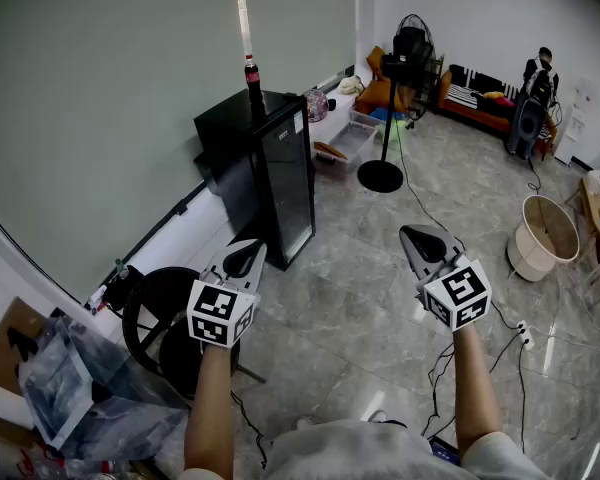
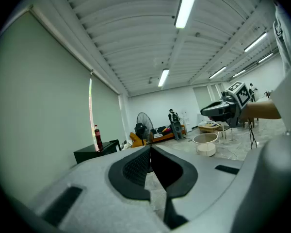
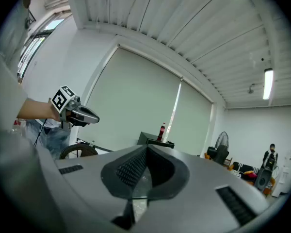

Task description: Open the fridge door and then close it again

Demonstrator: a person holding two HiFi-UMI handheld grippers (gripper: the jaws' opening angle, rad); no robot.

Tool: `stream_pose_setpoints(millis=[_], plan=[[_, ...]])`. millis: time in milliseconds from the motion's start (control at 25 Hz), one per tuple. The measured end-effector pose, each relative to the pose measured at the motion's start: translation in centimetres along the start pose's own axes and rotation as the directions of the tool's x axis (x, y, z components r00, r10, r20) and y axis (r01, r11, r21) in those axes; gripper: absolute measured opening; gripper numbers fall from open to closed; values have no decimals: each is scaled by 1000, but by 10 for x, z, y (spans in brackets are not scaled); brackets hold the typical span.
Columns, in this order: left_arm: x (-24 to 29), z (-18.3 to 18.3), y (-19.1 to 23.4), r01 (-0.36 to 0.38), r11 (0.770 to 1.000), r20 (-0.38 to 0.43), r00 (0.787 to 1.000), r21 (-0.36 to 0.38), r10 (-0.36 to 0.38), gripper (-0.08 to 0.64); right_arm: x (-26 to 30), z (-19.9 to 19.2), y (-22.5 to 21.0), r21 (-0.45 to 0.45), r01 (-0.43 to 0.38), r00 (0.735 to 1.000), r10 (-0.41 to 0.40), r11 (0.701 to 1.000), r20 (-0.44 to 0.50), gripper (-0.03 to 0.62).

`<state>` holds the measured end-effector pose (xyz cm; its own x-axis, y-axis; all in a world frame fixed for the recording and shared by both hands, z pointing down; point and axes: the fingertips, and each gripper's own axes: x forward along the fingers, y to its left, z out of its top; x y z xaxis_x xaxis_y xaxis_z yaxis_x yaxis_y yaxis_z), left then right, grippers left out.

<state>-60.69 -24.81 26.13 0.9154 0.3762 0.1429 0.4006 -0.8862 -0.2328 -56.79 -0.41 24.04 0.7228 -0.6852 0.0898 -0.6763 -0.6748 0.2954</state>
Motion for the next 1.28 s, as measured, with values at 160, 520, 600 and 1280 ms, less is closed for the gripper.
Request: stream_pose_setpoints(millis=[160,520,600,1280], plan=[[5,3,-6,11,1000,-4,1000,21,-11,8,-2,-1,-7,-5,14,1000,-14,1000,0,-5],[17,6,-18,20,1000,2,1000,13,-20,9,-8,-3,-21,42,-2,999,0,999,42,-2],[21,7,-20,23,1000,9,1000,0,-23,14,-9,-4,-26,53,-2,999,-1,999,49,0],[65,14,-55,-39,998,2,999,40,39,229,-22,-46,-83,43,-31,999,30,999,20,192]])
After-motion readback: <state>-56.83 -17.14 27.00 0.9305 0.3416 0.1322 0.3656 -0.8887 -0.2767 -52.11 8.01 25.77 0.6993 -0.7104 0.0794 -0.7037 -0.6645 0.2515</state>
